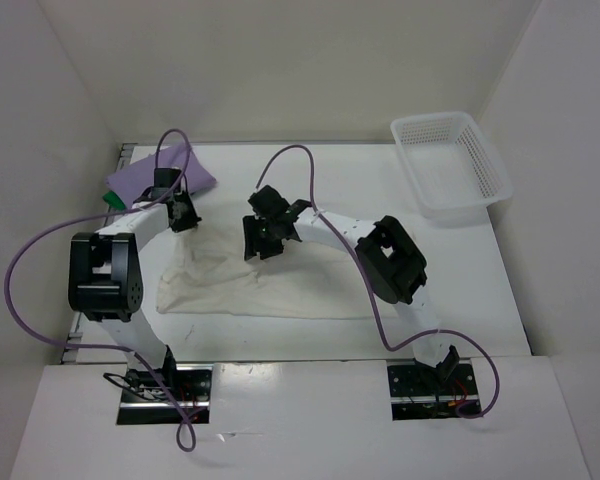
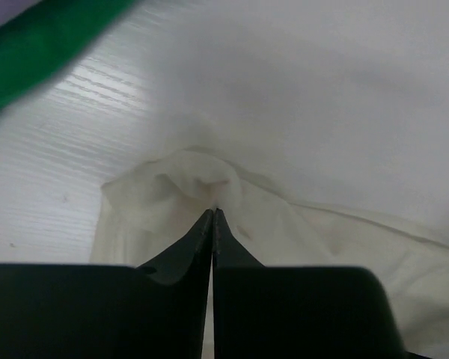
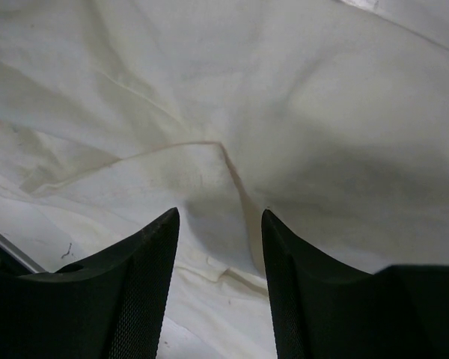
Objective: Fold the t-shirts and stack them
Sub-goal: Fold the other side of the tshirt into a rectangle
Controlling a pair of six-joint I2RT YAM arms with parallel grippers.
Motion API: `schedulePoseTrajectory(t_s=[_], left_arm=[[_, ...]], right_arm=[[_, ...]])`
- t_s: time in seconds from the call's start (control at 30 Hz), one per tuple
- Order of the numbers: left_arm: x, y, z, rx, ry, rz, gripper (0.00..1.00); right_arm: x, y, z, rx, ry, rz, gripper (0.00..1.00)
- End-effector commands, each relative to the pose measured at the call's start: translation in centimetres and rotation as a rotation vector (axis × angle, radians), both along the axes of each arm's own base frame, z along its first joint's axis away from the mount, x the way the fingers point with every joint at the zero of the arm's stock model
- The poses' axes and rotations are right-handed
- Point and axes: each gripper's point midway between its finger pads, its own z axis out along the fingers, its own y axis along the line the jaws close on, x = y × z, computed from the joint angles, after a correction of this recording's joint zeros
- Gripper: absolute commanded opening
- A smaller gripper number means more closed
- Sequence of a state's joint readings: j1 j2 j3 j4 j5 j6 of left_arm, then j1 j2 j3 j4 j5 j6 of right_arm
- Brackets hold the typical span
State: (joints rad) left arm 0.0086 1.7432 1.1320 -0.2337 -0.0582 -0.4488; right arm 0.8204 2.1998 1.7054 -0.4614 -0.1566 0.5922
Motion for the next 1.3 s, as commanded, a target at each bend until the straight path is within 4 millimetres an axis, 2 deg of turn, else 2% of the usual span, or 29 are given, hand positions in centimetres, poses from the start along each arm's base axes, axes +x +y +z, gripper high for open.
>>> schedulePoseTrajectory(t_s=[0.0,0.03,0.07,0.13,0.17,0.2,0.23,0.43,0.47,0.5,0.53,0.57,0.6,0.63,0.67,0.7,0.73,0.83,0.9,1.0,1.03,1.1,1.13,1.17,1.27], left_arm=[[0.4,2.4,-0.1,-0.001,-0.008,0.064,0.05],[0.0,3.3,-0.5,-0.009,0.002,0.098,0.04],[0.0,3.5,0.0,-0.018,-0.01,0.1,0.04],[0.0,3.8,0.4,-0.035,-0.024,0.114,0.04],[0.0,3.8,0.4,-0.035,-0.024,0.114,0.05],[-0.3,3.6,-0.4,-0.044,0.002,0.108,0.05],[0.0,3.8,-0.5,-0.059,0.003,0.117,0.06],[0.0,3.6,-1.5,-0.068,0.039,0.113,0.04],[0.4,3.3,0.0,-0.087,-0.004,0.11,0.04],[-0.1,3.0,-0.2,-0.096,-0.005,0.103,0.04],[0.1,2.7,0.5,-0.118,-0.03,0.105,0.08],[0.2,2.0,2.0,-0.144,-0.075,0.078,0.12],[0.2,1.6,2.7,-0.175,-0.096,0.087,0.19],[-0.2,1.3,2.8,-0.192,-0.102,0.083,0.35],[-0.1,1.0,4.0,-0.201,-0.143,0.068,0.37],[-0.1,0.3,4.1,-0.237,-0.142,0.052,0.37],[-0.2,0.1,4.2,-0.245,-0.142,0.045,0.39],[-0.4,0.5,2.6,-0.215,-0.079,0.03,0.39],[-1.0,0.8,0.5,-0.194,-0.006,0.037,0.4],[-1.2,1.0,-0.7,-0.184,0.024,0.038,0.44],[-1.2,0.6,-0.6,-0.205,0.024,0.022,0.48],[-0.8,0.2,-0.6,-0.223,0.01,0.006,0.5],[-0.8,0.0,-0.6,-0.237,0.01,0.007,0.5],[-0.9,-0.2,-0.9,-0.245,0.019,0.002,0.5],[-0.7,-0.2,-0.8,-0.244,0.008,0.001,0.43]], right_arm=[[0.0,1.0,0.7,0.045,-0.003,0.037,0.53],[-0.4,1.2,0.5,0.06,0.013,0.052,0.47],[-0.6,1.2,0.7,0.071,0.011,0.069,0.44],[-0.4,2.0,1.4,0.102,0.006,0.083,0.44],[-0.3,2.1,0.7,0.088,0.012,0.091,0.44],[0.1,2.1,0.4,0.072,0.007,0.08,0.47],[0.7,2.4,1.0,0.066,0.0,0.073,0.5],[2.6,2.5,1.1,0.034,-0.064,0.035,0.52],[2.8,2.5,1.3,0.028,-0.07,0.028,0.52],[2.8,2.5,1.3,0.028,-0.07,0.028,0.52],[2.8,2.5,1.3,0.028,-0.07,0.028,0.52],[2.8,2.4,0.8,0.021,-0.063,0.028,0.52],[2.8,2.4,0.8,0.021,-0.063,0.028,0.44],[2.3,2.6,0.2,0.03,-0.043,0.044,0.41],[2.0,2.5,-0.3,0.029,-0.031,0.049,0.38],[1.8,2.6,-0.5,0.038,-0.019,0.047,0.27],[1.5,2.8,-0.5,0.048,-0.009,0.058,0.23],[1.1,2.5,-0.6,0.046,0.004,0.063,0.14],[0.9,2.3,0.5,0.056,-0.013,0.071,0.08],[0.1,1.7,1.3,0.057,-0.003,0.076,0.02],[0.0,1.6,1.6,0.059,-0.005,0.076,0.02],[0.5,1.4,2.6,0.058,-0.037,0.059,0.11],[0.7,1.3,2.5,0.05,-0.045,0.051,0.2],[1.3,0.8,2.4,0.04,-0.058,0.045,0.37],[1.8,0.8,1.4,0.006,-0.053,0.031,0.44]])
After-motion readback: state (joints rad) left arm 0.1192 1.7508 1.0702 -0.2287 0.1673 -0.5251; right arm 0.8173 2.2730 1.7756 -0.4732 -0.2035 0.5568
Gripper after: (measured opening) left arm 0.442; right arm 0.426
